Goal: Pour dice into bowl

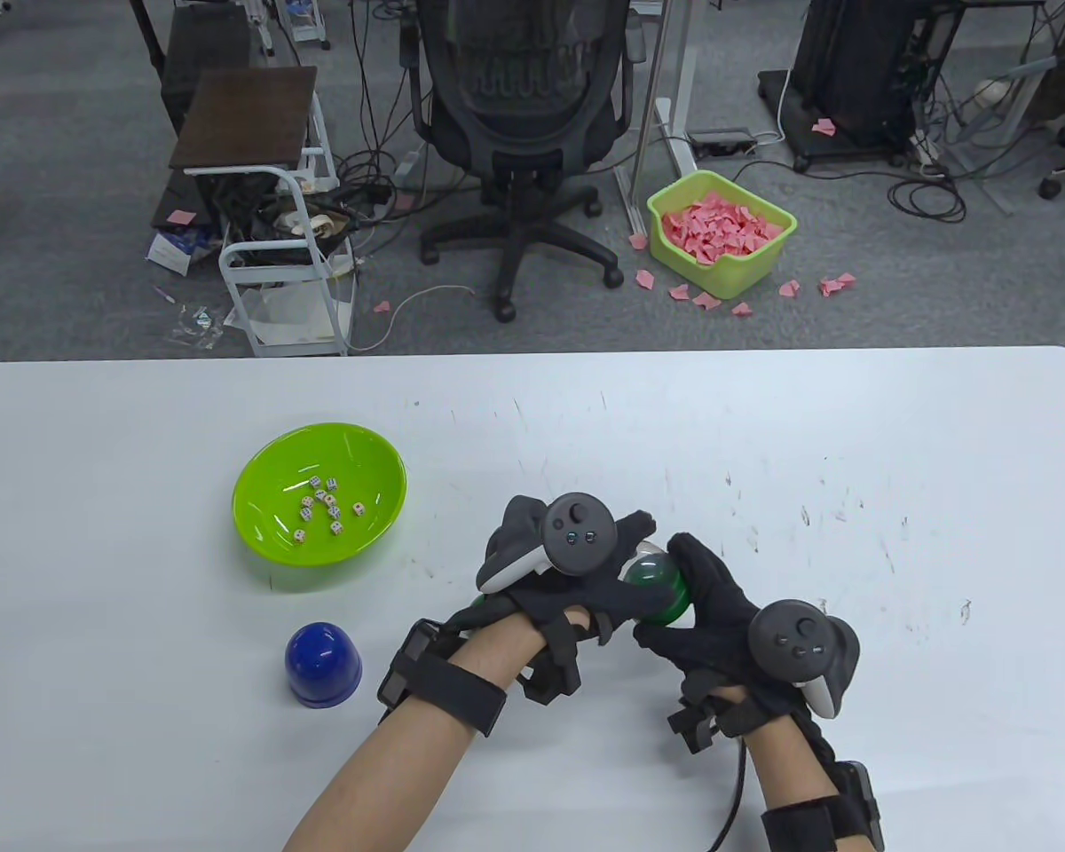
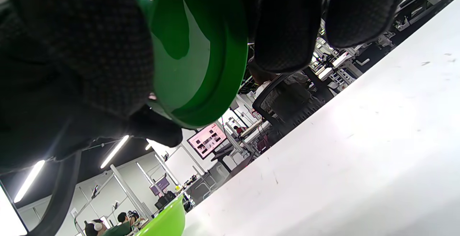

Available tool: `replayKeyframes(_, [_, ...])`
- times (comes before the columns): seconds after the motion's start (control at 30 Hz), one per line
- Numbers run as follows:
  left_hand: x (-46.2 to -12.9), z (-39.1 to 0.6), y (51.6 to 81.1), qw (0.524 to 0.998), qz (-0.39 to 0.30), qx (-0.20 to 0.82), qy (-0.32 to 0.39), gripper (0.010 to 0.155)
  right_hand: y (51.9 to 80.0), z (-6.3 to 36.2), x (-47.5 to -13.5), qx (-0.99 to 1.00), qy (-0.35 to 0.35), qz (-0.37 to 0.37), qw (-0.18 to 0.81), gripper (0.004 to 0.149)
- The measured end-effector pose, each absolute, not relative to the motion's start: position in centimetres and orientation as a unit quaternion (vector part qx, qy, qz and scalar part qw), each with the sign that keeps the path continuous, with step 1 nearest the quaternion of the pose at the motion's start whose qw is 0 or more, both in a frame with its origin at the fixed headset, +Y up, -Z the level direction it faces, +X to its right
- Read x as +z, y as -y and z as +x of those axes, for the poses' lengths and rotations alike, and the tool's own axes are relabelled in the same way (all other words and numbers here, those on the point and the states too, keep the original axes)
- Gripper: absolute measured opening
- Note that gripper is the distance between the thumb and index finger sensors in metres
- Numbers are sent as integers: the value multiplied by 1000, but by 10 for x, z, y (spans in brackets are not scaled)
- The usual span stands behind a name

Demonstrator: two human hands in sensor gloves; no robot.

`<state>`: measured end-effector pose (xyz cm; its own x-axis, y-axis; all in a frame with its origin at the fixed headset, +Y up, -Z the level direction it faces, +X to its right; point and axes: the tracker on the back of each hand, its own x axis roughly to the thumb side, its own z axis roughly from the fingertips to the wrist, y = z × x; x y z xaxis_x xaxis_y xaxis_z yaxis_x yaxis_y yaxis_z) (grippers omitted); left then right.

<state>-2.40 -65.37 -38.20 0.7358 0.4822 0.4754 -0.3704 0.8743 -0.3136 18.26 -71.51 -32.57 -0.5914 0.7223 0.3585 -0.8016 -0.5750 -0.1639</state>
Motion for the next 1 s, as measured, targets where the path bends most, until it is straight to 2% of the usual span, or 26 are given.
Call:
replayKeyframes(0.23, [-385, -53, 648, 938, -81, 224, 253, 87, 717, 189, -328, 875, 156, 111, 445, 96])
replayKeyframes(0.4, [-387, -75, 660, 963, -84, 139, 214, 86, 717, 189, -328, 875, 156, 110, 446, 96])
replayKeyframes(0.67, [-390, -87, 704, 974, -156, -55, 157, 92, 717, 189, -328, 875, 157, 109, 445, 96])
replayKeyframes(0.83, [-388, -84, 723, 960, -210, -132, 132, 94, 717, 188, -328, 876, 155, 109, 444, 96])
replayKeyframes(1.0, [-387, -82, 736, 951, -238, -150, 125, 92, 717, 188, -328, 877, 155, 112, 442, 96])
